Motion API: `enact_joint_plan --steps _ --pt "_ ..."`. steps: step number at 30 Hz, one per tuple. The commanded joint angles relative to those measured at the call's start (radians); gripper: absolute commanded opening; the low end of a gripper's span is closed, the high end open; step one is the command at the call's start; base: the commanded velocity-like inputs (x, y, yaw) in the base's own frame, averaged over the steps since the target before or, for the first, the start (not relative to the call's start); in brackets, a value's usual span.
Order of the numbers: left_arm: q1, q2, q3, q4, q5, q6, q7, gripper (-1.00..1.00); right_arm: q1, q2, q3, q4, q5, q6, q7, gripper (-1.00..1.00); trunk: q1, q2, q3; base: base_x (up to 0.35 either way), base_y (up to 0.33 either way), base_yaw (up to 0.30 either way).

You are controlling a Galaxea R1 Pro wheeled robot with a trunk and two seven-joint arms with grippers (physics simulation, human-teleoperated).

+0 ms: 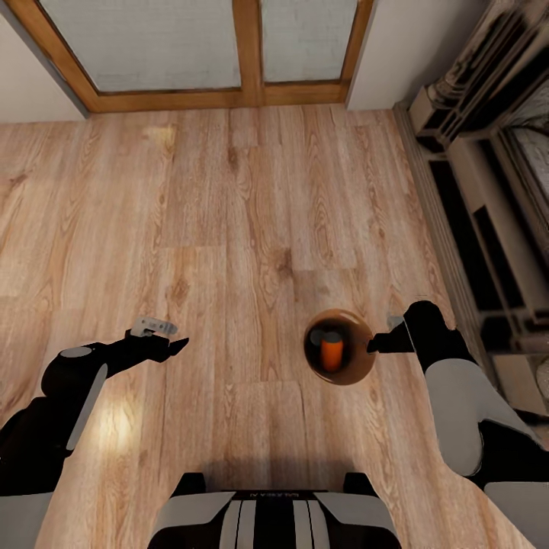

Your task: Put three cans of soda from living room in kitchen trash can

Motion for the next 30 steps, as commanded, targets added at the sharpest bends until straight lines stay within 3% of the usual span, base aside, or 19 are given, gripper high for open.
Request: enact_joint_plan --steps 1,9,16,20,22,24,27,30 --pt "0.000 -0.002 0.000 0.000 0.000 0.000 0.000 1.00 0.015 0.002 0.001 -0.018 -0.001 0.000 0.000 1.00 -0.004 0.007 0.003 0.000 0.000 0.000" --pt "0.000 -0.014 0.000 0.001 -0.004 -0.001 0.001 1.00 0.088 0.005 0.001 -0.092 0.000 0.000 0.007 1.00 -0.035 0.063 0.028 0.000 0.000 0.000" --pt "0.000 -0.019 0.000 0.001 -0.007 -0.002 0.003 1.00 0.197 0.006 0.017 -0.221 0.000 0.000 0.034 1.00 -0.061 0.112 0.050 0.000 0.000 0.000" --pt "0.000 -0.020 0.000 0.005 -0.008 -0.002 0.004 1.00 0.288 0.006 0.067 -0.343 0.000 0.000 0.063 1.00 -0.077 0.140 0.063 0.000 0.000 0.000" --pt "0.000 -0.022 -0.001 0.007 -0.009 -0.003 0.012 1.00 0.359 0.006 0.104 -0.430 0.000 0.000 0.090 1.00 -0.084 0.154 0.069 0.000 0.000 0.000" --pt "0.000 -0.042 -0.001 0.010 -0.009 -0.004 0.037 1.00 0.460 0.005 0.133 -0.541 0.000 0.000 0.138 1.00 -0.092 0.168 0.075 0.000 0.000 0.000" --pt "0.000 -0.064 -0.001 0.012 -0.012 -0.003 0.059 1.00 0.549 0.002 0.140 -0.609 0.000 0.000 0.176 1.00 -0.104 0.189 0.085 0.000 0.000 0.000" --pt "0.000 -0.073 -0.001 0.013 -0.014 0.000 0.069 1.00 0.599 0.000 0.138 -0.633 -0.001 -0.022 0.186 1.00 -0.115 0.210 0.094 0.000 0.000 0.000"
